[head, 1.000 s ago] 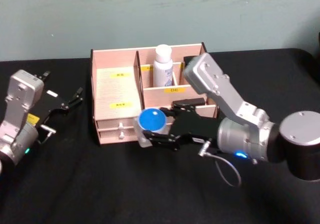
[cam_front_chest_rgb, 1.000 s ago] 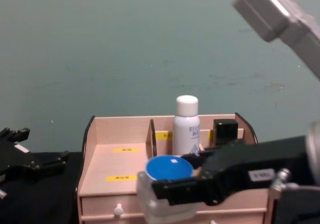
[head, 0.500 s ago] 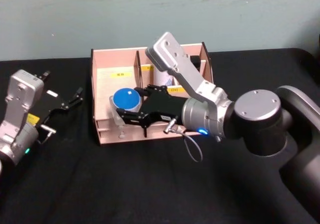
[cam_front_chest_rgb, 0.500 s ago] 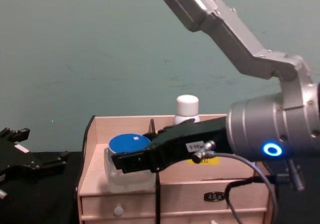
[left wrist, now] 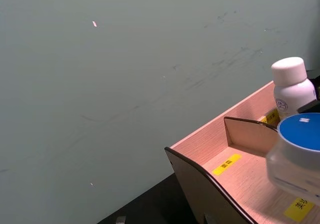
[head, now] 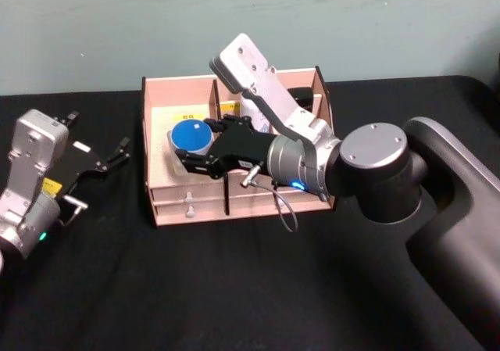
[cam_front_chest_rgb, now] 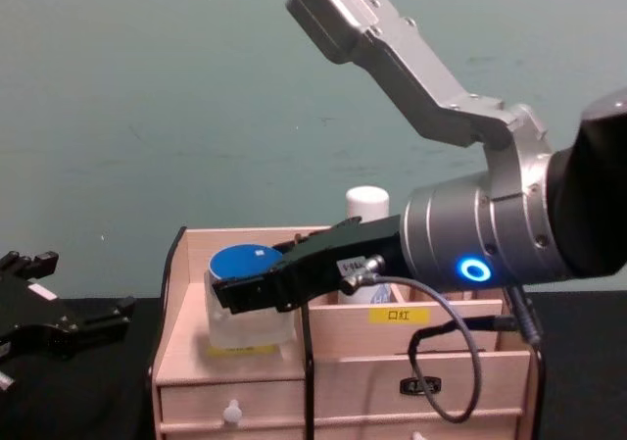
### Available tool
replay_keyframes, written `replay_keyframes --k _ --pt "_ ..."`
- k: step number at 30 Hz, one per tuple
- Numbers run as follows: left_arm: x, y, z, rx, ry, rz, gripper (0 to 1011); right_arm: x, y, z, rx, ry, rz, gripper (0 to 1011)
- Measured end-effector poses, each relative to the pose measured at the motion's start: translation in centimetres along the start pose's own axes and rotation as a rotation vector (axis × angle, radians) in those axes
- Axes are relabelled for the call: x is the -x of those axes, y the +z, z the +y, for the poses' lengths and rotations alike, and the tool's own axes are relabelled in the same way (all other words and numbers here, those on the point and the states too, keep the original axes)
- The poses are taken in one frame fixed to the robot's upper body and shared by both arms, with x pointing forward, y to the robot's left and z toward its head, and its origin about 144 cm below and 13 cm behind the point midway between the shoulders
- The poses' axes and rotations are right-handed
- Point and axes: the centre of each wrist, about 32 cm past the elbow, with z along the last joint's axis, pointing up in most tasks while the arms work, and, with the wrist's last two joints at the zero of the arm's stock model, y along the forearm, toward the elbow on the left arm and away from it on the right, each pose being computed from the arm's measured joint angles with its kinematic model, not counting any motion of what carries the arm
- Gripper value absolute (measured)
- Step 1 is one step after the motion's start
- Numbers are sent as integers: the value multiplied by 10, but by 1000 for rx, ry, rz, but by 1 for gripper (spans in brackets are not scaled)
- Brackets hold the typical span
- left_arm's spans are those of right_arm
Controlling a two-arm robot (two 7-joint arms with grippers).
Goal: Pick up the facial cleanser and watermelon frost from the table and place them into the tiered storage box.
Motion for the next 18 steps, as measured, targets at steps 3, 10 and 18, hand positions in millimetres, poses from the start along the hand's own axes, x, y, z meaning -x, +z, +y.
replay_keyframes --k 3,10,18 --pt "0 0 0 0 0 0 1009 -1 1 5 3 -8 -1 705" --pt "0 0 0 0 0 0 1010 -5 1 12 14 -23 0 704" --pt "0 0 0 0 0 0 1010 -7 1 17 21 -30 1 705"
